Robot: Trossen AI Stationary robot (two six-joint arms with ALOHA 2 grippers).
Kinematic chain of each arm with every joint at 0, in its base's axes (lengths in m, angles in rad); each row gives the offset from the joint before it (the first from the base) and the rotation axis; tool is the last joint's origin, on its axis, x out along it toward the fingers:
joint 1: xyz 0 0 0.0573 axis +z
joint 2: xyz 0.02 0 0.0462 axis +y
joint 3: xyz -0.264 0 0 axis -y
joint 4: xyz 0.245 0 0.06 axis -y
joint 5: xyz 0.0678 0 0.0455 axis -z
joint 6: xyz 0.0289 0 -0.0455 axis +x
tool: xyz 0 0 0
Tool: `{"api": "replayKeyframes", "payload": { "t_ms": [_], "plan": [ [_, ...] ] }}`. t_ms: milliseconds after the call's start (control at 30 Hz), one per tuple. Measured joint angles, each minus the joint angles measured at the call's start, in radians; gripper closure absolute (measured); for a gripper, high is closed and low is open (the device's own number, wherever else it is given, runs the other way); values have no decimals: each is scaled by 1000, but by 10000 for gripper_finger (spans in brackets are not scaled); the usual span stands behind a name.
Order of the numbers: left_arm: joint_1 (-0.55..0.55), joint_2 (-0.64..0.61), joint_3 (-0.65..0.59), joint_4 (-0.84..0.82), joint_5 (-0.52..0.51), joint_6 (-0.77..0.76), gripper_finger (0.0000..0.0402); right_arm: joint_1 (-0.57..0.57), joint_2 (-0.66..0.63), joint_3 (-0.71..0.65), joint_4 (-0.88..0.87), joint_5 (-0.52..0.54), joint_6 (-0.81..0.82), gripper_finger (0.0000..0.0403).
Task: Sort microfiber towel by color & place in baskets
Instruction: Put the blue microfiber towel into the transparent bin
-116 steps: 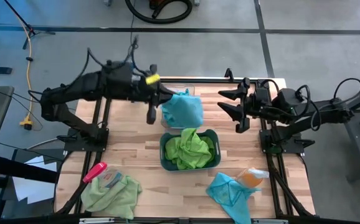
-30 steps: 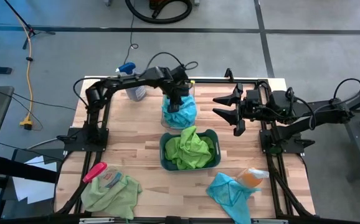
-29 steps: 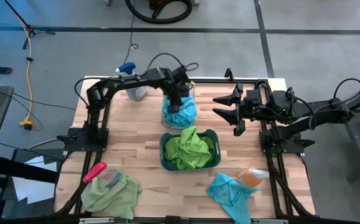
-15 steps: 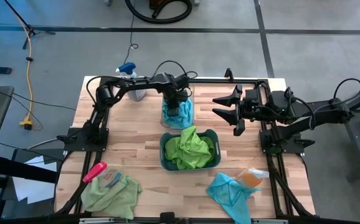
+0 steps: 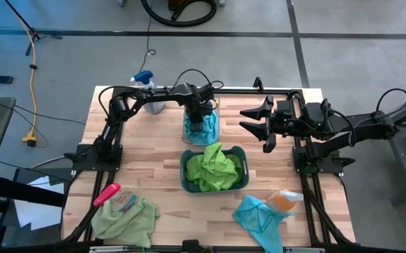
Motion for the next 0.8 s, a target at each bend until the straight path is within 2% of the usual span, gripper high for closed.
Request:
{"api": "replayKeyframes", "payload": {
  "t_ms": [433,600,800],
  "plan": [
    [-27,1,83,-161,-5,-1,225,0,0,0,-6,0,-3,218],
    [-27,2,140,-216,-6,-26,200,0,0,0,-6,-1,-3,218],
    [-27,2,256,-345,-6,-28,194,0,0,0,-8,-30,-4,218]
  ]
}}
